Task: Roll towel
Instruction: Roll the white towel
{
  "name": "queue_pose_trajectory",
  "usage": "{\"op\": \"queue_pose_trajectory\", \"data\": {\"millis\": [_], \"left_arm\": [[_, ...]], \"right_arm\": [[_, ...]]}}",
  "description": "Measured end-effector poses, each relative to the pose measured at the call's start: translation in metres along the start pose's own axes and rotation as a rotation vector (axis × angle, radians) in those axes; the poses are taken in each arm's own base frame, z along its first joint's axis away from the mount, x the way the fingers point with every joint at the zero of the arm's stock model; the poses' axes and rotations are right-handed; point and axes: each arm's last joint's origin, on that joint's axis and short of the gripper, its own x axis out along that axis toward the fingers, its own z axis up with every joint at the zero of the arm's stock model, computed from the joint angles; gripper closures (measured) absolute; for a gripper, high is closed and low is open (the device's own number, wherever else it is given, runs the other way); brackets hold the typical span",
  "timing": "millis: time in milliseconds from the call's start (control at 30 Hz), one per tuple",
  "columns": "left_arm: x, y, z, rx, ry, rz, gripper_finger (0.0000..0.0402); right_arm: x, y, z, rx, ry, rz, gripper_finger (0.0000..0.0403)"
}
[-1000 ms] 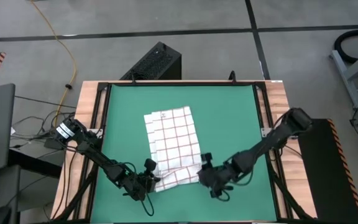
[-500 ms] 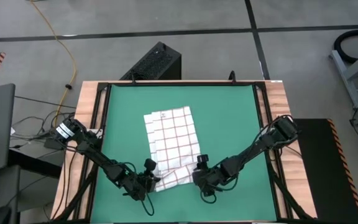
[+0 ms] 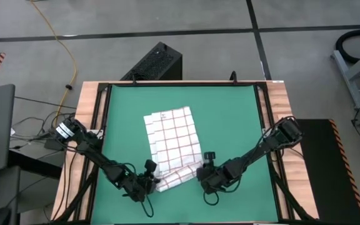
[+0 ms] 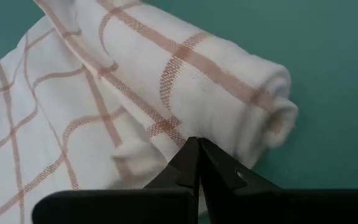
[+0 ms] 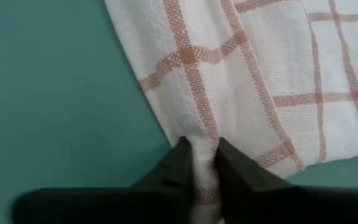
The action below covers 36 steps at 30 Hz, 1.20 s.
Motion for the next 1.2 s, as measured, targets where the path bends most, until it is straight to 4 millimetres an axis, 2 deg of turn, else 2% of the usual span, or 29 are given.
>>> {"op": "queue_pose_trajectory", "data": {"millis": [100, 267, 333, 500, 700, 900, 1033, 1200], "left_arm": [[-0.013, 0.002, 0.006, 0.012, -0.039, 0.023, 0.0401], [-0.038, 0.016, 0.022, -0.05, -0.152, 0.117, 0.0402], [-0.041, 0.022, 0.028, -0.056, -0.193, 0.179, 0.0402], [-0.029, 0.042, 0.038, 0.008, -0.272, 0.203, 0.0402], [-0.015, 0.07, 0.028, 0.002, -0.416, 0.15, 0.0402], [0.0, 0.103, 0.012, -0.048, -0.417, 0.111, 0.0402], [0.005, 0.109, 0.009, -0.053, -0.425, 0.068, 0.0402], [0.015, 0.101, 0.008, -0.069, -0.458, -0.015, 0.0401]], "right_arm": [[-0.004, 0.002, 0.005, 0.004, 0.013, 0.04, 0.0381], [-0.014, 0.005, 0.02, 0.007, 0.03, 0.114, 0.0383], [-0.021, 0.006, 0.028, -0.006, 0.045, 0.153, 0.0384], [-0.033, 0.005, 0.041, -0.032, 0.08, 0.198, 0.0384], [-0.035, 0.001, 0.048, -0.022, 0.09, 0.239, 0.0384], [-0.032, -0.006, 0.051, -0.002, 0.126, 0.337, 0.0384], [-0.031, -0.01, 0.053, -0.014, 0.136, 0.374, 0.0384], [-0.029, -0.015, 0.055, -0.019, 0.15, 0.419, 0.0384]]}}
